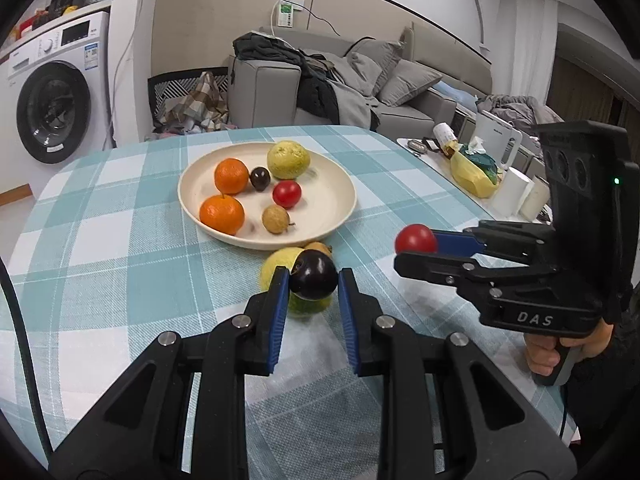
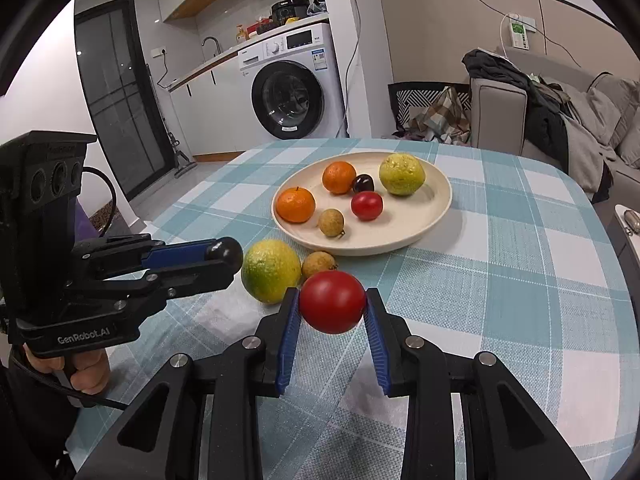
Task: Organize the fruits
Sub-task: 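Carry the red tomato and dark plum over the cream plate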
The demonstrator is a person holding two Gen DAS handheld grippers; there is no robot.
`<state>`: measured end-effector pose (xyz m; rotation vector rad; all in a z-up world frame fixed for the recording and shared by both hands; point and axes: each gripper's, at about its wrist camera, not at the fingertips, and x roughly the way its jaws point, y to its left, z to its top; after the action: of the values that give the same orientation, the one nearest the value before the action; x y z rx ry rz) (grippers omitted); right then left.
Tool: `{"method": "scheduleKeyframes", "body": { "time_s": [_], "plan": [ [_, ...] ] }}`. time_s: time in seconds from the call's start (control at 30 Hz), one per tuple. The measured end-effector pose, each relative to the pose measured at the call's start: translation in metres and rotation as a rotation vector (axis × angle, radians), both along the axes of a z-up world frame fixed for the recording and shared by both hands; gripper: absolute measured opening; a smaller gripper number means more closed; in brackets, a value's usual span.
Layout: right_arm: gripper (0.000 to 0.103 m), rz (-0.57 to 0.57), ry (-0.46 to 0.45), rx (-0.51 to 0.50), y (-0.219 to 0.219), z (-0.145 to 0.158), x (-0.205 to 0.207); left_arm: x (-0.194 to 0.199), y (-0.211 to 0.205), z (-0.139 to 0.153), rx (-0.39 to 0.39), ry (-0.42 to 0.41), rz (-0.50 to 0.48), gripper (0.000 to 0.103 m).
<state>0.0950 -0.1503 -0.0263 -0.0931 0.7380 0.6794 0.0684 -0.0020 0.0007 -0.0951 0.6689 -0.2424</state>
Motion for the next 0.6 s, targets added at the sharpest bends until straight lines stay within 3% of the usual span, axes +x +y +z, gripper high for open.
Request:
{"method": "scheduleKeyframes", "body": {
  "time_s": [0.6],
  "plan": [
    [0.033, -0.042, -0.042, 0.034, 0.001, 0.019, 0.021, 0.027, 0.007, 0.018, 0.042, -0.049, 0.073, 0.022]
  ]
}}
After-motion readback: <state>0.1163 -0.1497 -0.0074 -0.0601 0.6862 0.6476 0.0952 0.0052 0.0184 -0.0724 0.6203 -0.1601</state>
